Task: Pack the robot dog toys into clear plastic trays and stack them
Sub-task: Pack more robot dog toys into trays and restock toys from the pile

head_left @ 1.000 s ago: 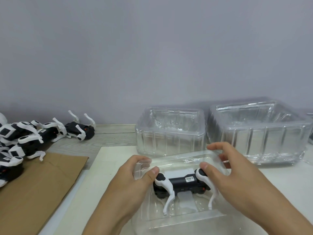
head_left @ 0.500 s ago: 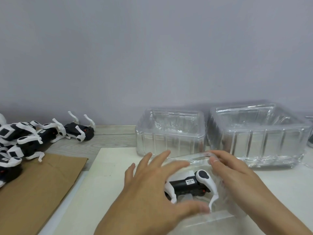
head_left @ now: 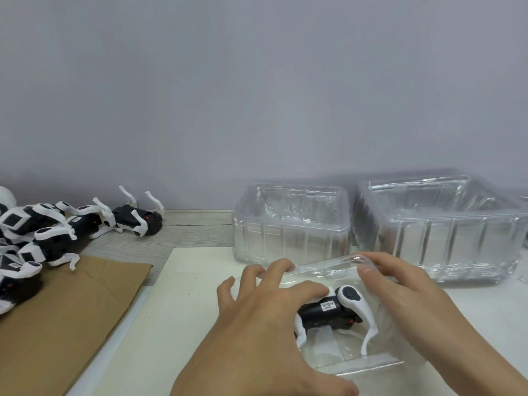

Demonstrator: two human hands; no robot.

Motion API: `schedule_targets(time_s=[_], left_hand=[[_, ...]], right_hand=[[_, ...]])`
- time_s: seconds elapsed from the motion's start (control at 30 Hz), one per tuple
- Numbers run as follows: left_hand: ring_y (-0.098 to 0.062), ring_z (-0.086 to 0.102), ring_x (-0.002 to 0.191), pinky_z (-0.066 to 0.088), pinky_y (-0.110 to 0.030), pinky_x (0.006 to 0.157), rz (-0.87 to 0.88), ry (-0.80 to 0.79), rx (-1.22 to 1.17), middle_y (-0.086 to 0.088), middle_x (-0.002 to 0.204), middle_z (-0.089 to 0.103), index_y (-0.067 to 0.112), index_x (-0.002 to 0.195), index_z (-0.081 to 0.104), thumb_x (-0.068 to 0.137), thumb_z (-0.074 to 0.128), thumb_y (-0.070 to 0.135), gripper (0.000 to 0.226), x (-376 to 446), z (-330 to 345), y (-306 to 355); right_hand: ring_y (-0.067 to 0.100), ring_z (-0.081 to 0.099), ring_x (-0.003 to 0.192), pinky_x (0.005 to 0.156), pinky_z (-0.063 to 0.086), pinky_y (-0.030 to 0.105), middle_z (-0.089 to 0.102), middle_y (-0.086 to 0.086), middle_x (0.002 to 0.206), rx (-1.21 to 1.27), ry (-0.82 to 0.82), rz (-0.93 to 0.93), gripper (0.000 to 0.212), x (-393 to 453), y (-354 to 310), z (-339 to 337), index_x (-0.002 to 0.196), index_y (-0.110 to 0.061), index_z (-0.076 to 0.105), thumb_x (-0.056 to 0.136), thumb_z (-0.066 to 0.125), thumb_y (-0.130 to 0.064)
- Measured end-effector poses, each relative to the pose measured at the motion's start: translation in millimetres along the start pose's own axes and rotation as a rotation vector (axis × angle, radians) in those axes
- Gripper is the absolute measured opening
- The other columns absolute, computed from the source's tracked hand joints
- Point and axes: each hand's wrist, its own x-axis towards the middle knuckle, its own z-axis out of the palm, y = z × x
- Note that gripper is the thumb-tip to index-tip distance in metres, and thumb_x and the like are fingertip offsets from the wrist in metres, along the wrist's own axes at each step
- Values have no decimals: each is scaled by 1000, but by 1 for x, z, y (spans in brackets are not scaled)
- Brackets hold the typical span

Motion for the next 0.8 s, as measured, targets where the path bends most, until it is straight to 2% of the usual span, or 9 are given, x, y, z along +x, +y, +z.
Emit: schedule_targets(time_s=[0.07, 0.17, 0.27, 0.3, 0.4, 0.47, 0.6, 0.7, 0.8], left_hand=[[17, -7, 114, -14, -35, 113, 32, 36, 17, 41, 131, -1, 66, 127, 13, 54, 80, 72, 99, 0, -4, 3], [13, -12, 126, -20, -34, 110, 98, 132, 75, 40, 136, -6, 65, 129, 9, 48, 72, 77, 103, 0, -11, 7], [2, -8, 138, -19, -40, 113, 154, 225, 127, 34, 143, 0, 62, 130, 17, 44, 66, 77, 100, 1, -14, 10], [-4, -1, 140, -14, -44, 115, 169, 255, 143, 29, 146, 7, 60, 131, 25, 44, 66, 76, 98, 2, -14, 11], [-22, 23, 139, 13, -59, 114, 170, 372, 199, 10, 150, 31, 50, 130, 44, 45, 67, 74, 92, 4, -14, 11], [-29, 30, 140, 18, -65, 112, 171, 472, 210, 4, 151, 36, 45, 132, 49, 47, 70, 71, 91, 6, -12, 10], [-31, 29, 145, 7, -64, 115, 155, 624, 207, -1, 155, 36, 39, 133, 53, 51, 75, 63, 89, 9, -7, 5], [-29, 24, 148, 1, -60, 117, 152, 668, 215, -1, 157, 34, 39, 134, 54, 52, 77, 61, 88, 11, -3, 1], [-29, 20, 150, 2, -62, 116, 137, 674, 210, -2, 159, 30, 41, 134, 51, 52, 83, 60, 90, 12, 1, -2]], right_hand=[[-19, 57, 83, 71, 36, 13, 68, -30, 97, -21, 12, -36, 13, -1, -4, -4, 100, -46, 68, 91, 60, -41], [-17, 60, 87, 71, 37, 15, 63, -41, 97, -23, 43, -111, 15, -4, -14, -9, 99, -53, 66, 86, 63, -46], [-12, 62, 98, 77, 40, 17, 66, -36, 105, 18, 93, -223, 27, -7, -24, -13, 109, -58, 64, 83, 64, -48], [-12, 61, 101, 78, 41, 17, 66, -35, 107, 45, 117, -263, 30, -9, -27, -13, 111, -58, 64, 82, 64, -49], [-6, 61, 110, 81, 50, 23, 65, -29, 117, 164, 198, -353, 43, -12, -32, -12, 118, -54, 63, 75, 62, -54], [-2, 60, 114, 90, 51, 30, 64, -25, 123, 204, 203, -370, 50, -13, -32, -9, 124, -50, 60, 75, 67, -58], [-16, 54, 112, 89, 45, 23, 59, -36, 121, 174, 116, -356, 65, -14, -28, 0, 124, -58, 54, 64, 73, -74], [-10, 55, 116, 96, 46, 28, 59, -31, 126, 106, 104, -340, 73, -12, -23, 7, 130, -49, 54, 61, 72, -61], [-6, 54, 119, 102, 47, 37, 58, -27, 130, 90, 137, -336, 73, -11, -19, 14, 133, -44, 54, 63, 72, -58]])
